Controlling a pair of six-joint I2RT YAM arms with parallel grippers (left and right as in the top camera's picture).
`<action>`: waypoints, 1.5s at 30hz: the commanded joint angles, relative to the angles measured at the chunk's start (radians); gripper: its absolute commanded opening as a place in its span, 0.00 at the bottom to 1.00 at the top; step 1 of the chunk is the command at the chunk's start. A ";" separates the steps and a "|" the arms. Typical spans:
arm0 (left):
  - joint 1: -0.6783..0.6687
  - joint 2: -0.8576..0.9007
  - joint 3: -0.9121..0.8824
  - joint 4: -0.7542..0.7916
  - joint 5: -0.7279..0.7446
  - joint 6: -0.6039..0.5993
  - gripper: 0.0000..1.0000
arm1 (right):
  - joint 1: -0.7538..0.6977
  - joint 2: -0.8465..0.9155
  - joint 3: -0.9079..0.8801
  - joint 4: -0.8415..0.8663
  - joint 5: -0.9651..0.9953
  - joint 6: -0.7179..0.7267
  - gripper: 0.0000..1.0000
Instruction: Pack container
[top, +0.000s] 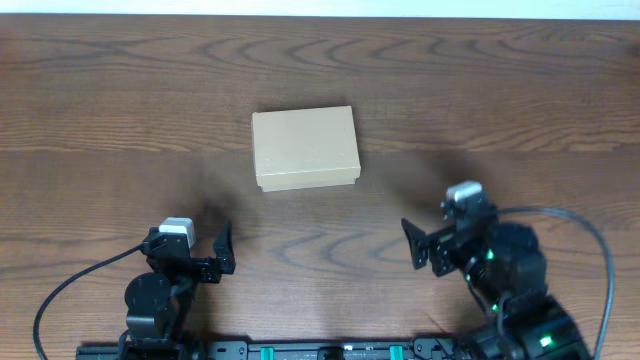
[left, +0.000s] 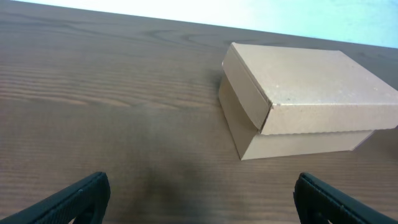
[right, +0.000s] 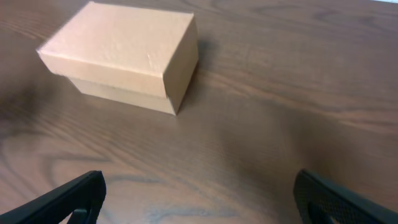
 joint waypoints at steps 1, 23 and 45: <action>0.006 -0.008 -0.022 -0.002 -0.002 0.007 0.95 | 0.011 -0.106 -0.169 0.066 0.003 -0.017 0.99; 0.006 -0.008 -0.022 -0.002 -0.003 0.007 0.95 | 0.011 -0.471 -0.413 0.235 -0.006 0.037 0.99; 0.006 -0.008 -0.022 -0.002 -0.002 0.007 0.95 | 0.011 -0.470 -0.418 0.255 -0.006 0.037 0.99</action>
